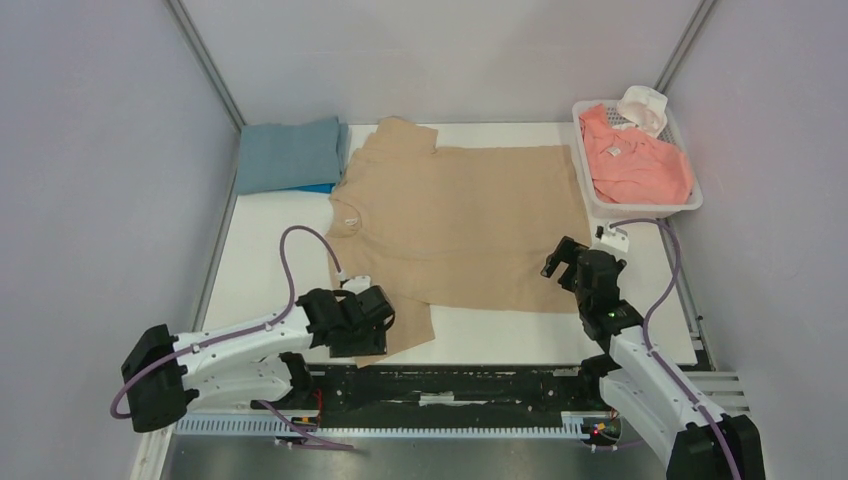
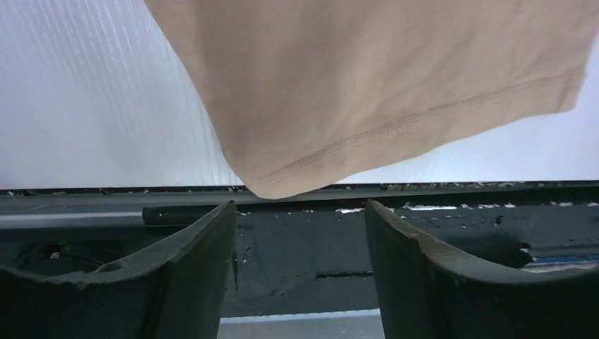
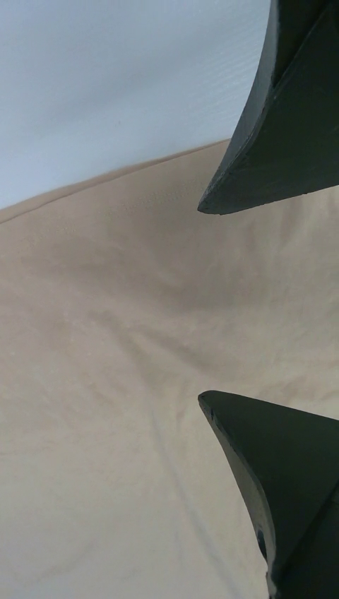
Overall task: Fold and stack the t-shirts
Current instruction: Grab the side of the flattened tshirt closest away from the robot with both arms
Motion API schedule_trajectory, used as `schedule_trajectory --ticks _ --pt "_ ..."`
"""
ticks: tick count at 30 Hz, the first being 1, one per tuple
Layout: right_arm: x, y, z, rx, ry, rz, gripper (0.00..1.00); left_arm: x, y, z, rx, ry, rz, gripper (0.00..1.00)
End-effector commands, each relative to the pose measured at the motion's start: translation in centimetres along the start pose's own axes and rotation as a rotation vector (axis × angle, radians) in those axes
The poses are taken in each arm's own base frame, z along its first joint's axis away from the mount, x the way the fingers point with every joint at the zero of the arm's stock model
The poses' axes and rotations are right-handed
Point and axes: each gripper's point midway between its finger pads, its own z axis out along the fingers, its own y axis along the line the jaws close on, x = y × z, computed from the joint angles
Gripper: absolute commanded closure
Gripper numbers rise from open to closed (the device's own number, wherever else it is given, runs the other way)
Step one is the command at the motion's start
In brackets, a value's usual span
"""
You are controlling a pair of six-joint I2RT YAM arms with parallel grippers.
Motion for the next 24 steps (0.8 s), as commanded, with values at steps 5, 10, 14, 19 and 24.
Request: schedule_trajectory --ticks 5,10,14,19,24 --pt "-1.6 0.3 0.0 0.017 -0.022 -0.008 0.02 1.9 -0.3 3.4 -0.048 0.055 -0.060 0.40" --pt "-1.5 0.0 0.1 0.025 -0.028 -0.003 0.02 0.0 -0.7 4.4 -0.080 -0.032 -0.063 0.48" --pt "-1.7 -0.1 -0.1 0.031 -0.032 0.001 0.02 -0.7 -0.4 4.8 -0.113 -0.066 -0.067 0.75" --pt "-1.5 -0.6 -0.9 0.066 -0.003 0.021 0.02 -1.5 -0.8 3.9 -0.084 -0.095 -0.034 0.98" --pt "-0.9 -2.6 -2.1 0.177 0.063 0.018 0.02 -3.0 -3.2 2.6 0.087 -0.174 0.021 0.98"
